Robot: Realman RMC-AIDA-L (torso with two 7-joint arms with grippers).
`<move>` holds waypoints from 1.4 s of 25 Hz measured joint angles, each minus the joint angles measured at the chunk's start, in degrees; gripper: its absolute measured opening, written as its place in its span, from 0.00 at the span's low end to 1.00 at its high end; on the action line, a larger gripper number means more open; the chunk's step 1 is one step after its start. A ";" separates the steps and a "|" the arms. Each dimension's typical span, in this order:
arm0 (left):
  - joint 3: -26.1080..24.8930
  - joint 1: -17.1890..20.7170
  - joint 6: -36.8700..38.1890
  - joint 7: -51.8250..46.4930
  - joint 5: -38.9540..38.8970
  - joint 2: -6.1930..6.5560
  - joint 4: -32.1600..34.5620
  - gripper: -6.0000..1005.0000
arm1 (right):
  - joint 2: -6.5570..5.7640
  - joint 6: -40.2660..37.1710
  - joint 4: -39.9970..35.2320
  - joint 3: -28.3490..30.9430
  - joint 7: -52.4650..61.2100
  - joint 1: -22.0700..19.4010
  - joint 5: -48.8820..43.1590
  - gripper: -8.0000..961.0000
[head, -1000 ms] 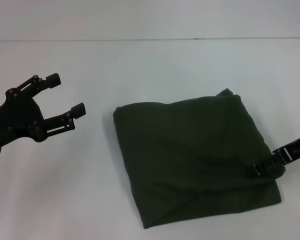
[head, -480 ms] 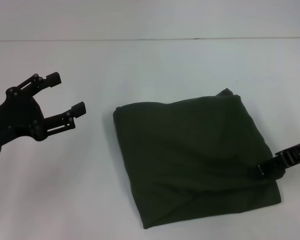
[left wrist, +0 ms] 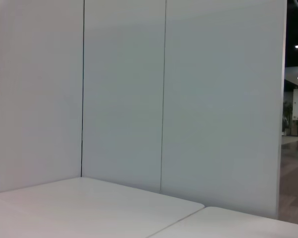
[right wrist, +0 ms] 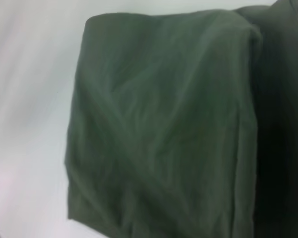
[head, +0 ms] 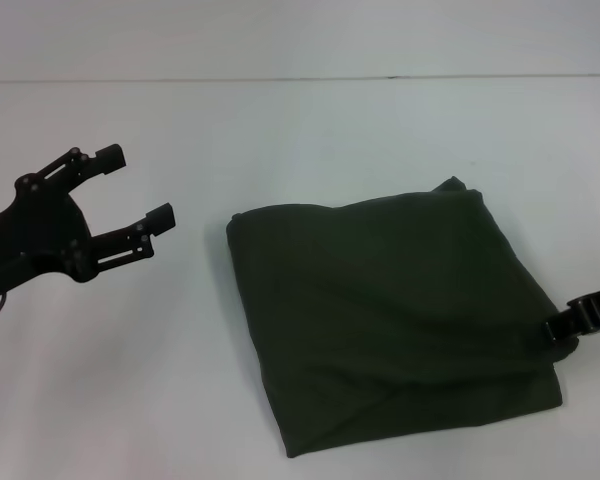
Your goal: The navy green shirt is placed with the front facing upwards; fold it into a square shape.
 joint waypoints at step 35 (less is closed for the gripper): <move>0.42 -0.77 -0.01 0.00 0.00 -0.22 -0.32 0.93 | -4.94 -1.92 14.32 -3.81 2.73 1.33 -2.13 0.07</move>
